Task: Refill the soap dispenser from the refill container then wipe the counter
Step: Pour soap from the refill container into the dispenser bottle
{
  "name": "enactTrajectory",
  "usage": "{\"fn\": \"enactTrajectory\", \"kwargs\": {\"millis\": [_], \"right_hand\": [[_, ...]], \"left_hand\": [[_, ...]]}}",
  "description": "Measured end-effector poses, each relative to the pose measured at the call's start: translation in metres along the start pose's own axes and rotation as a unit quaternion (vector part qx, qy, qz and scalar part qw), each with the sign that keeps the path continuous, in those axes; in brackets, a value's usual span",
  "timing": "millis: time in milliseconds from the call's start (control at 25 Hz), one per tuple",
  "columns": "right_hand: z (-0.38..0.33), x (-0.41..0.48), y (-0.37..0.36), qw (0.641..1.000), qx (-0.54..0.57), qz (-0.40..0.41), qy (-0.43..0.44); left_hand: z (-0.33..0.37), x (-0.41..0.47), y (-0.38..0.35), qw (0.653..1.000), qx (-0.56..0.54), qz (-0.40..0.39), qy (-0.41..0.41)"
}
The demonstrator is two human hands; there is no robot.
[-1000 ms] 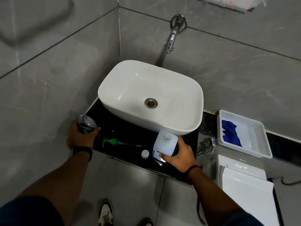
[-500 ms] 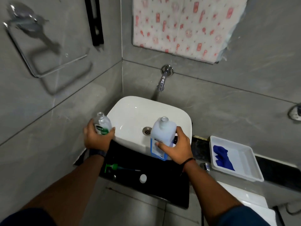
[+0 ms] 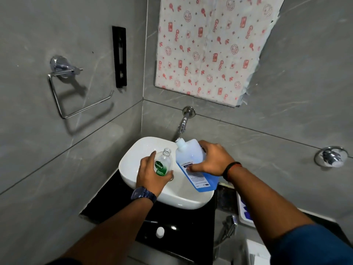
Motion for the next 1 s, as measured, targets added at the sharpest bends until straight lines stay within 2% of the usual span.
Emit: {"fn": "enactTrajectory", "kwargs": {"millis": [160,520,1000], "right_hand": [[0.002,-0.001,0.010,0.996,-0.068,-0.051,-0.011],[-0.004,0.001,0.015,0.987,-0.121,-0.104,-0.012],[-0.003,0.006,0.018,0.978,-0.163,-0.130,-0.014]], "left_hand": [[0.009,-0.003,-0.003,1.000,0.011,-0.013,0.000],[0.018,-0.007,-0.012,0.999,0.015,-0.031,-0.003],[0.018,-0.004,-0.020,0.999,0.014,-0.029,-0.017]]}}
Point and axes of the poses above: each hand's wrist, its own x-axis towards the middle knuckle, its own y-axis out of the back of the hand, z = x × y, the point moved 8 cm from there along x, towards the middle knuckle, and after that the axes turned 6 degrees about -z, right-handed, at the moved point
